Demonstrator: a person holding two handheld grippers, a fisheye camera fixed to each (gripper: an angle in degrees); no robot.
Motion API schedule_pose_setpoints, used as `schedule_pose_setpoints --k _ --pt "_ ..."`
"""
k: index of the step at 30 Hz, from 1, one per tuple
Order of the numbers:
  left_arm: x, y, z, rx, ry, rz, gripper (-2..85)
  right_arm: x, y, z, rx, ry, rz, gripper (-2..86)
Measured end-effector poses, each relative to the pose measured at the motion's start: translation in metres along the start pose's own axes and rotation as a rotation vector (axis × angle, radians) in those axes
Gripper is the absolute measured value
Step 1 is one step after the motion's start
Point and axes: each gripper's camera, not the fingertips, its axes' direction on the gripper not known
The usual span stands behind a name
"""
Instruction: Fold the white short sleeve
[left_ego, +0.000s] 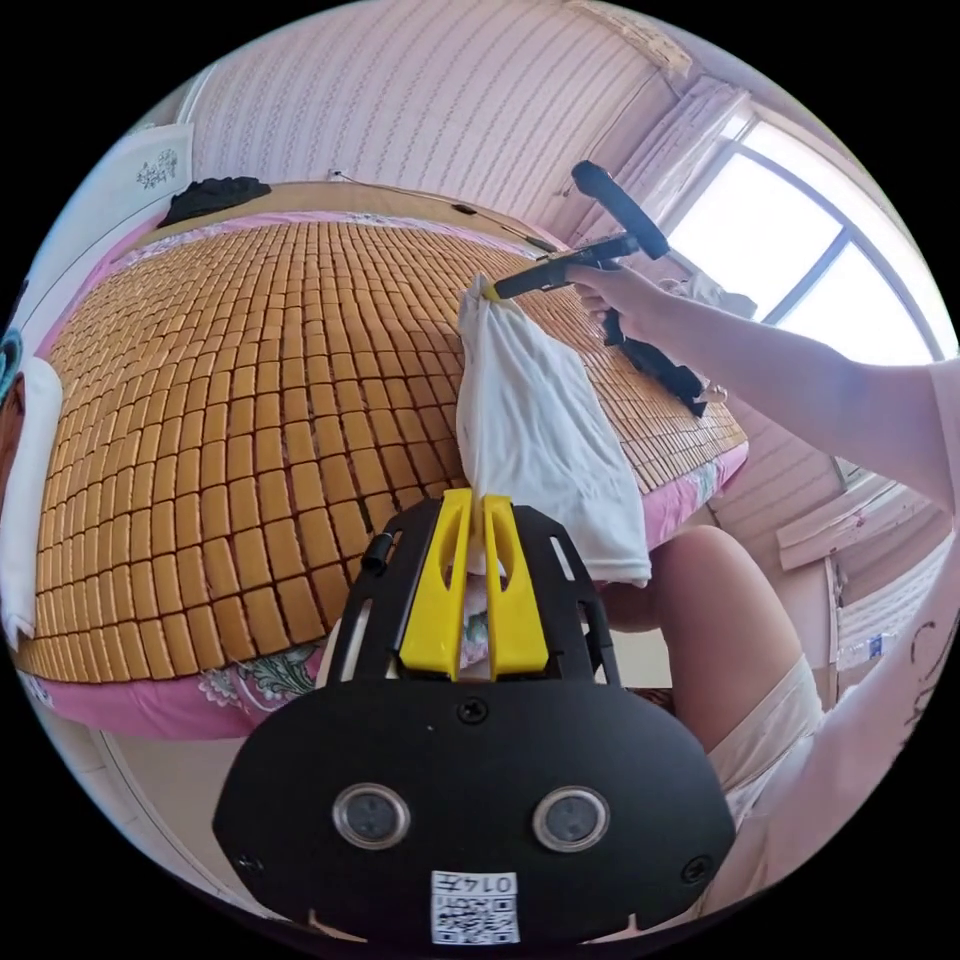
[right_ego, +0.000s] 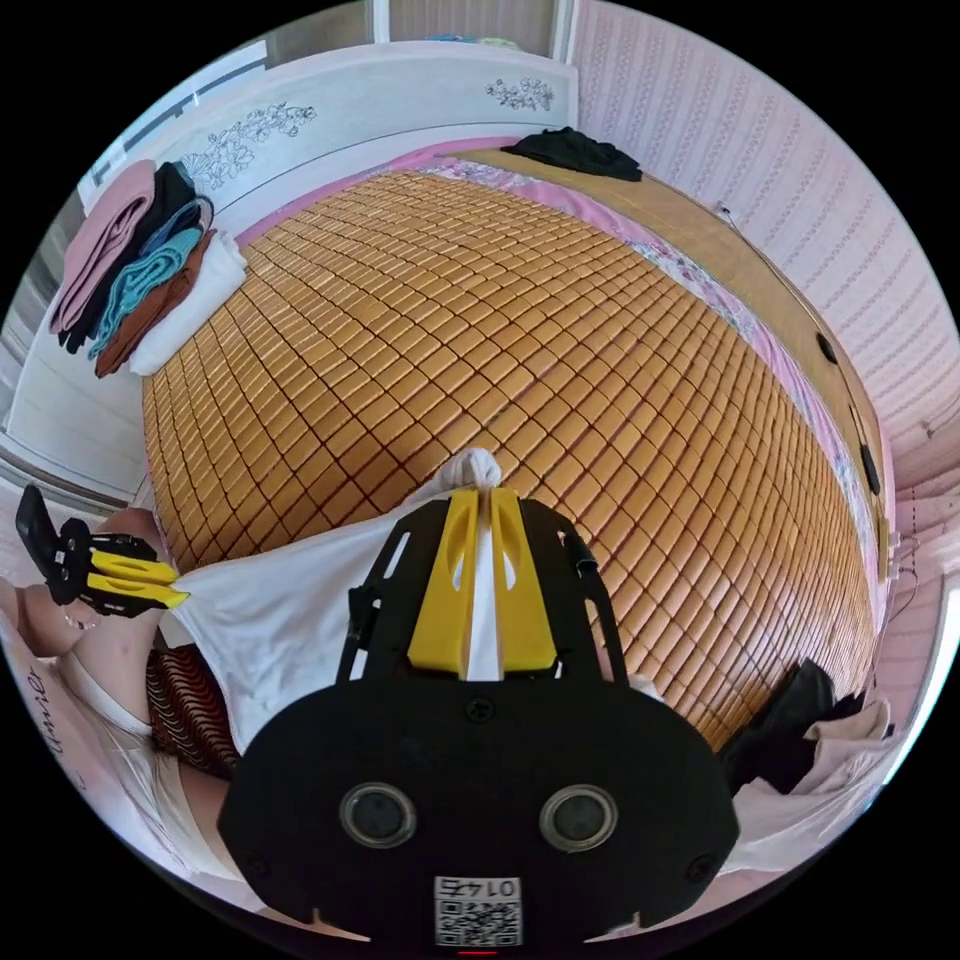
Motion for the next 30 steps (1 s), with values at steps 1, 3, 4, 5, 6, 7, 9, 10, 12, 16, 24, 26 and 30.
schedule_pose_setpoints --k 1,3,4,5,6,7,9,10,12,16,24,26,30 --pt "-0.004 -0.003 0.000 -0.009 0.003 0.000 -0.4 0.002 -0.007 0.004 -0.033 -0.021 -0.018 2.4" --pt "-0.017 -0.011 0.006 -0.072 0.059 -0.029 -0.4 0.015 -0.020 0.012 -0.068 -0.093 -0.020 3.9" --pt "-0.019 -0.012 0.007 -0.082 0.071 -0.034 -0.3 0.019 -0.020 0.012 -0.049 -0.110 -0.014 4.3" --pt "-0.021 -0.012 0.009 -0.098 0.071 -0.031 -0.3 0.025 -0.019 0.008 -0.001 -0.126 -0.005 7.0" --pt "-0.022 -0.013 0.010 -0.117 0.050 -0.018 -0.3 0.029 -0.019 0.003 0.042 -0.116 -0.008 10.0" --pt "-0.022 -0.013 0.010 -0.125 0.041 -0.010 -0.3 0.031 -0.020 0.001 0.059 -0.107 -0.006 11.7" --pt "-0.024 -0.016 0.009 -0.129 0.040 0.013 -0.2 0.034 -0.024 0.002 0.062 -0.141 -0.020 15.9" --pt "-0.025 -0.016 0.009 -0.127 0.044 0.014 -0.2 0.034 -0.026 0.006 0.037 -0.155 -0.019 16.1" --pt "-0.028 -0.015 0.005 -0.107 0.060 0.004 -0.2 0.026 -0.032 0.026 -0.074 -0.169 -0.020 15.5" --pt "-0.032 -0.012 -0.002 -0.097 0.081 -0.024 -0.2 0.004 -0.030 0.022 -0.014 -0.143 -0.104 5.3" --pt "-0.050 -0.019 -0.030 -0.012 0.059 -0.079 -0.3 -0.004 -0.071 0.014 0.038 -0.033 -0.187 1.8" --pt "-0.063 -0.027 -0.032 0.017 0.064 -0.116 -0.3 -0.001 -0.096 0.018 0.064 -0.035 -0.222 1.8" --pt "-0.105 -0.062 -0.034 0.078 0.060 -0.191 -0.3 -0.001 -0.171 0.030 0.135 -0.003 -0.341 1.7"
